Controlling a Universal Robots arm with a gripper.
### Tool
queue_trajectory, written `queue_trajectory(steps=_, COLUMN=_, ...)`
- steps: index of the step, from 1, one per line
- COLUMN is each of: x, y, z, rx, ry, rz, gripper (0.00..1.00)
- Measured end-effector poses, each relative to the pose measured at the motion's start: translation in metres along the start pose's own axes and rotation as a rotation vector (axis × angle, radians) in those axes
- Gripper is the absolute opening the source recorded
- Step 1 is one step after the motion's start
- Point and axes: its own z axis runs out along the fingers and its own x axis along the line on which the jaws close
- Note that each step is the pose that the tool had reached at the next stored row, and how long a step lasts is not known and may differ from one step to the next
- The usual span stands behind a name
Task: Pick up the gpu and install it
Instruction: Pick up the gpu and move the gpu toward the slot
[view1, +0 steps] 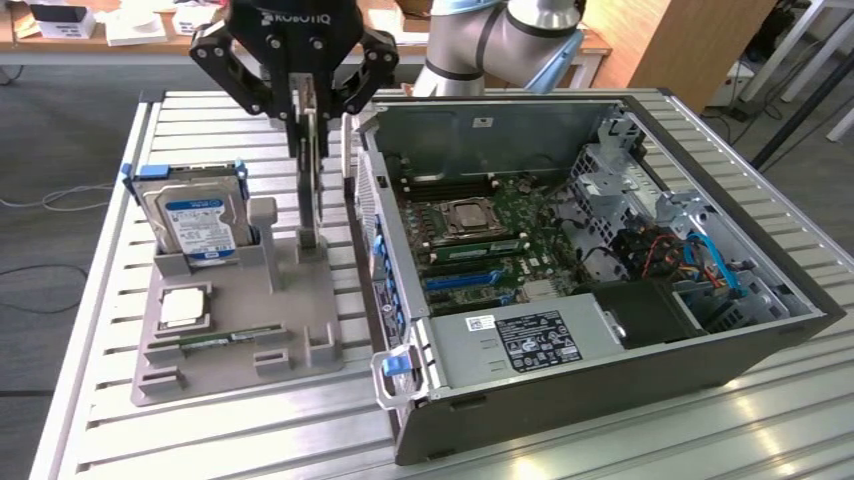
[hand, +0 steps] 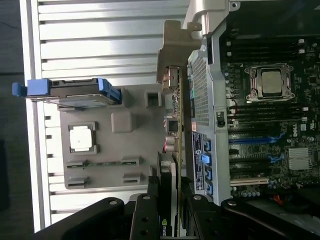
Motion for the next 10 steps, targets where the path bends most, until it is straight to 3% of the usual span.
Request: queue_trajectory(steps=10, x=-0.0054, y=0.0007, z=-0.0040, rx=-0.0003, ry=-0.0002, rz=0.000, gripper=0.27)
